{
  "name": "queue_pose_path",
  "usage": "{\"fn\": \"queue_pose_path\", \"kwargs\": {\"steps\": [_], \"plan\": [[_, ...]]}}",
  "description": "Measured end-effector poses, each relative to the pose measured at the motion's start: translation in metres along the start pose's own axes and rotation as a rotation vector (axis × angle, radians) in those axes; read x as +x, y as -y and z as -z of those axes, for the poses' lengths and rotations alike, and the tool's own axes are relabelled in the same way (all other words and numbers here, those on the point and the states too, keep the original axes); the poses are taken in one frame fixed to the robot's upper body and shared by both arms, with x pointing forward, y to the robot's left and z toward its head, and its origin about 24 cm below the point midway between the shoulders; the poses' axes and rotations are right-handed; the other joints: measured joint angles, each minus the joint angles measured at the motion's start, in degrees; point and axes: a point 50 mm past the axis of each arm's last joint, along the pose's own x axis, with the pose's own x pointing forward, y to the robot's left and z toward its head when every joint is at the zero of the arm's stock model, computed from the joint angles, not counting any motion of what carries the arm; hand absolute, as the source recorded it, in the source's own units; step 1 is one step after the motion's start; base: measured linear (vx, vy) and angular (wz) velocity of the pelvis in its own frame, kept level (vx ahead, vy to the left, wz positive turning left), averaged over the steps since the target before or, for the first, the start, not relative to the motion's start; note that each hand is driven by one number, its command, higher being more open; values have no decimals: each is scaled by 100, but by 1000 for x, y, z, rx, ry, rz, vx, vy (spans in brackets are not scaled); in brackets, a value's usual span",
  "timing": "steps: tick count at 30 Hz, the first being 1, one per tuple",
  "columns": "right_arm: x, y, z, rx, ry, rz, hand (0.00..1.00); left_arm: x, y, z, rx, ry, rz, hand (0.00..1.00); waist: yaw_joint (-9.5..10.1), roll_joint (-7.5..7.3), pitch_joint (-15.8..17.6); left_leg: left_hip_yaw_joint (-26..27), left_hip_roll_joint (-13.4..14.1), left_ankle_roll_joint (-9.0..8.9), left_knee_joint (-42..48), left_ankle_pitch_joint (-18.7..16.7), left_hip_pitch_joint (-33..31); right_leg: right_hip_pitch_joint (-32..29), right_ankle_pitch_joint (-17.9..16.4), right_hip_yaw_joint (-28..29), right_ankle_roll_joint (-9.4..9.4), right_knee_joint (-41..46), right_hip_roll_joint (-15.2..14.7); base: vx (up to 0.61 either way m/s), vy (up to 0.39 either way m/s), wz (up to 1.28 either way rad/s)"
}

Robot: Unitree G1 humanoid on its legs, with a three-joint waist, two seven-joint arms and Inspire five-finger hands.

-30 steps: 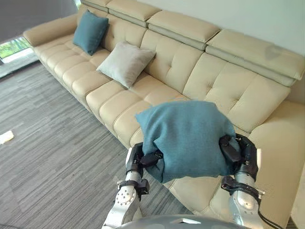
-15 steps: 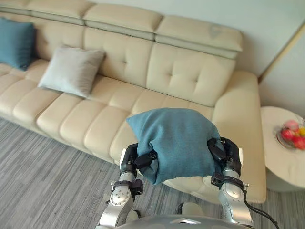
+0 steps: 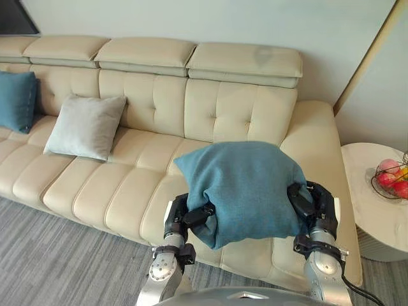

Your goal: Pick up cushions and gather them together orderly.

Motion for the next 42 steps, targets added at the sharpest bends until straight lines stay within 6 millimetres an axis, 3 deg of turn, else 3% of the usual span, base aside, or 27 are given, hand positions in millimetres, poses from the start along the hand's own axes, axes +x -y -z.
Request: {"fn": "queue_pose_path", "kwargs": {"steps": [1,3,5,10,13,18,22,24,28,31,32,35,37,38,39,42], "plan": [[1,-2,2,2,-11,-3,0,0,-2,1,7,-7,-5,0,2,-58,30,-29,-17,-374,64,92,35,35,-58,78,96,-2,-14,85,237,-49],[-4,-8,7,31,-41,-1,0,-1,-8,2,30,-13,-12,0,-64,-391,60,122,-236,-259,87,33,96,0,-112,114,187,44,-276,110,240,-17],[-4,-10,7,30,-40,-6,0,-2,-9,3,34,-22,-18,0,-47,-475,36,284,-295,-216,98,7,133,-85,-110,221,194,105,-364,72,114,-31],[-4,-11,7,14,-37,-13,0,-2,-10,4,36,-23,-20,0,-61,-471,-6,427,-419,-202,-200,37,398,-95,-118,419,212,65,-461,41,49,-26],[-5,-10,16,-7,-72,-13,0,-3,-10,6,52,-35,-11,0,-100,-483,-141,490,-424,-237,-662,288,532,-159,-70,468,276,-86,-447,12,-58,-12],[-1,-9,28,-79,-110,-12,0,-3,-8,9,84,-49,4,0,-146,-411,-203,362,-368,-268,-1365,706,613,-420,147,613,184,-261,-315,0,-66,-18],[10,-19,21,-98,-75,3,0,12,-6,-3,139,0,-7,0,-143,-438,-160,390,-292,-333,-1642,868,387,-852,326,751,161,-294,-215,-42,-12,-19],[18,-28,10,-88,-27,7,0,26,-3,-18,171,61,-14,0,-142,-486,-62,410,-275,-328,-1685,962,166,-1095,471,777,169,-347,-195,-90,3,-11],[39,-53,-29,-43,118,21,0,52,6,-62,217,229,-54,0,-121,-519,207,500,-261,-292,-1654,1117,-326,-1585,732,899,220,-404,-176,-132,4,-14],[56,-78,-81,33,289,50,0,74,21,-123,205,437,-96,0,-50,-487,380,490,-253,-267,-1580,1257,-876,-2152,880,922,261,-319,-166,-145,1,-3],[63,-85,-107,74,365,67,0,81,29,-151,197,529,-109,0,10,-466,526,486,-246,-262,-1507,1279,-1023,-2282,935,935,275,-305,-162,-145,9,-2],[72,-95,-160,156,516,115,0,90,45,-210,215,705,-124,0,57,-404,638,438,-252,-250,-1495,1404,-1366,-2606,1039,925,302,-293,-162,-101,12,4],[77,-101,-211,226,650,141,0,94,56,-269,258,860,-144,0,56,-394,871,382,-259,-248,-1515,1522,-1565,-2787,1124,901,327,-300,-162,-68,11,8],[79,-102,-227,245,681,155,0,94,60,-287,269,902,-149,0,54,-389,973,365,-265,-248,-1544,1564,-1590,-2805,1157,893,331,-324,-165,-72,21,9],[84,-104,-252,271,723,174,100,92,66,-317,272,966,-161,100,47,-389,1089,342,-283,-224,-1615,1657,-1667,-2876,1239,880,344,-406,-178,-51,17,7],[91,-107,-308,300,806,195,100,78,81,-377,258,1102,-184,100,39,-366,1457,282,-315,-227,-1905,1909,-1742,-2933,1473,870,368,-681,-200,-21,15,4]]}}
